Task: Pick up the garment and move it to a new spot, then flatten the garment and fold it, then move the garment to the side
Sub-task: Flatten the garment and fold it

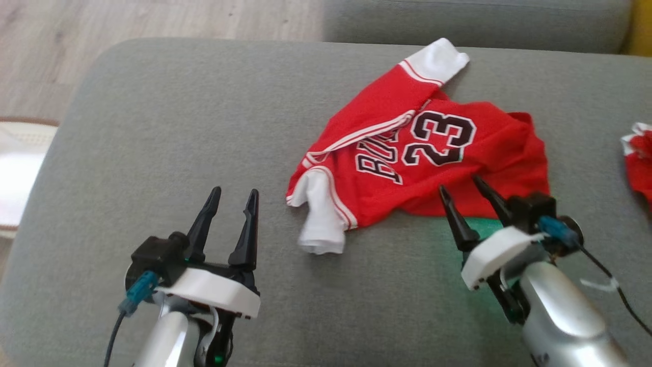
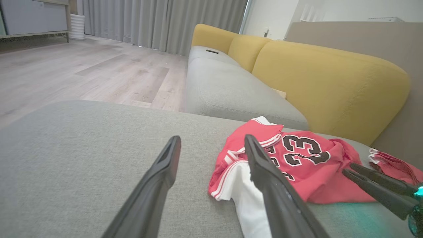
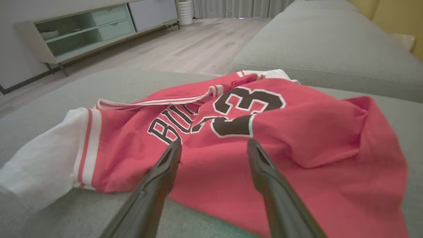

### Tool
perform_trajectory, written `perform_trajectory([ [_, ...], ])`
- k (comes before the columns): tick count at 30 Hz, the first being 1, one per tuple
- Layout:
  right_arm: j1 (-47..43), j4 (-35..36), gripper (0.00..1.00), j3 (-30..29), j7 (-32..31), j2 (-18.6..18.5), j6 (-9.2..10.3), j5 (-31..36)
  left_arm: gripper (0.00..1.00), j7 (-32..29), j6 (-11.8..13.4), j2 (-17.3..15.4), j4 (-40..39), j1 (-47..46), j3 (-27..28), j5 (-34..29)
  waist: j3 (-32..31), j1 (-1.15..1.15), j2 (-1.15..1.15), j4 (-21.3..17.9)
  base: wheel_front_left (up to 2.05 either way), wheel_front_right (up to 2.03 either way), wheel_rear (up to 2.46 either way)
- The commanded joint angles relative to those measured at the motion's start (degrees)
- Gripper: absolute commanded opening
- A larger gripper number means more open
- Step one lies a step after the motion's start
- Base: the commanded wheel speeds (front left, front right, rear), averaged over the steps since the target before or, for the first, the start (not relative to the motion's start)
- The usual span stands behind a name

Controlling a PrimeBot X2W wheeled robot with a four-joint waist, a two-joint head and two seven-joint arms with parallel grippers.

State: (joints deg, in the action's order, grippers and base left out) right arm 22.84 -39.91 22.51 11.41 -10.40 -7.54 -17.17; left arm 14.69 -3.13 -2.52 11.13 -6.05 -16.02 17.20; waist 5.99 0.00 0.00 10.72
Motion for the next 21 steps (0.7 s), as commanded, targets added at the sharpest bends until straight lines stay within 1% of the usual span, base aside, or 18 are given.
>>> perform_trajectory([
  [1, -0.6, 2.6, 1.00, -0.2, 0.9, -0.3, 0.05, -0.3, 1.00, 0.3, -0.3, -0.4, -1.9, -1.3, 1.8, -0.7, -0.3, 0.00, 0.00, -1.0, 0.00, 0.00, 0.00],
  [5, -3.8, 7.2, 1.00, -5.6, 1.9, -0.9, 0.05, 2.0, 1.00, 0.3, -0.7, -0.4, -1.3, -1.2, 1.6, -1.0, -0.6, 0.00, 0.00, -2.7, 0.00, 0.00, 0.00],
  [8, -6.5, 9.8, 1.00, -10.2, 2.2, 0.1, 0.05, 3.6, 1.00, 0.3, -0.8, -0.4, -0.3, -1.2, 1.2, -1.2, -0.9, 0.00, 0.00, -3.8, 0.00, 0.00, 0.00],
  [11, -8.7, 11.7, 1.00, -13.2, 2.3, 1.5, 0.05, 5.1, 1.00, 0.3, -0.8, -0.4, 1.1, -1.1, 1.0, -1.4, -0.9, 0.00, 0.00, -4.7, 0.00, 0.00, 0.00],
  [13, -9.5, 12.7, 1.00, -14.4, 1.9, 2.2, 0.05, 5.9, 1.00, 0.3, -0.8, -0.4, 3.2, -0.8, 0.6, -1.6, -0.9, 0.00, 0.00, -5.2, 0.00, 0.00, 0.00],
  [16, -10.3, 14.3, 1.00, -15.1, 1.2, 3.0, 0.05, 6.8, 1.00, 0.3, -1.9, -0.4, 6.6, -1.0, -1.0, -2.7, -0.9, 0.00, 0.00, -5.8, 0.00, 0.00, 0.00],
  [21, -10.8, 16.3, 1.00, -16.1, 0.1, 3.8, 0.05, 7.3, 1.00, 0.3, -3.3, -0.9, 15.4, -1.8, -4.9, -5.4, -0.6, 0.00, 0.00, -6.7, 0.00, 0.00, 0.00],
])
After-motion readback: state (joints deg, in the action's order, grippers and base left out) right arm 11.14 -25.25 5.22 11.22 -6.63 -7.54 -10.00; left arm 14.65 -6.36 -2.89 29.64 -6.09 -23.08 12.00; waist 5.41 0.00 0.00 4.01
